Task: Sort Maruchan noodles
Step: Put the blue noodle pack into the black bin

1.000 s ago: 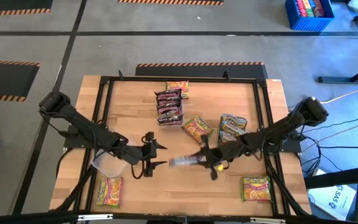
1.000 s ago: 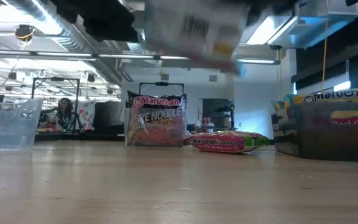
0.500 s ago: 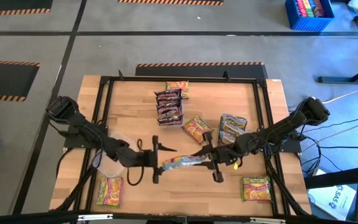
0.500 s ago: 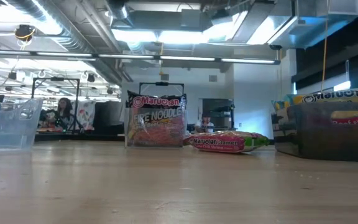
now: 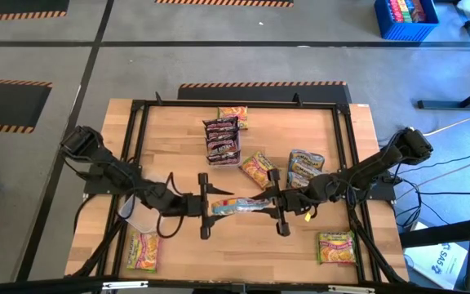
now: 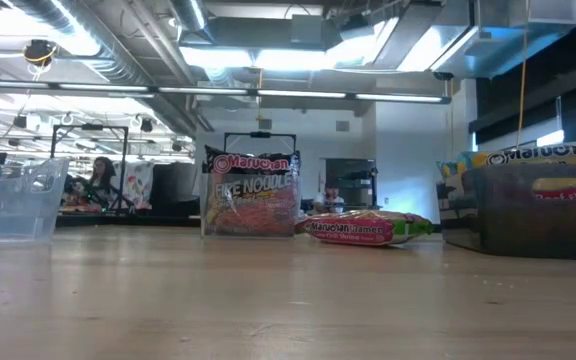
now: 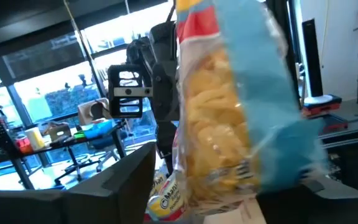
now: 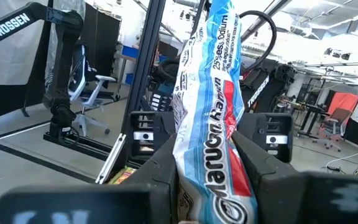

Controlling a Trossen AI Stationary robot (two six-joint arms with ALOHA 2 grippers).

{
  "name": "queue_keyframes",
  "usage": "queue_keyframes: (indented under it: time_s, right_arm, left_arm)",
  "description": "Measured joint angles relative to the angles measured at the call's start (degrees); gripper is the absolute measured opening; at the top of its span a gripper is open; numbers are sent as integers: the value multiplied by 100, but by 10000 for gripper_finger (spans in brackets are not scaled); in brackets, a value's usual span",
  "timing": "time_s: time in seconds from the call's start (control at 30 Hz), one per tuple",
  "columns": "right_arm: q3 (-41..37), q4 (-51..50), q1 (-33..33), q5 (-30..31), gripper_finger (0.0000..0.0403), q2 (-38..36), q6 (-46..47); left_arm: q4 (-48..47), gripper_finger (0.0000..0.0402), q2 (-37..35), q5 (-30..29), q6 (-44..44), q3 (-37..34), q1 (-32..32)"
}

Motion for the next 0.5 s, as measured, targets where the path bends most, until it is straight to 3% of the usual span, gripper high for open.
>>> queue_keyframes:
  time_s: [0.3, 0.4, 0.5]
  right_arm:
    - [4, -55, 0, 38, 90, 2, -11]
    - [4, -59, 5, 208, 115, 2, -18]
    - [7, -68, 16, 747, 158, 2, -19]
  left_arm:
    - [-235, 138, 0, 343, 12, 63, 163]
    - [-234, 129, 0, 150, 172, 63, 158]
    - [-236, 130, -4, -349, 487, 63, 124]
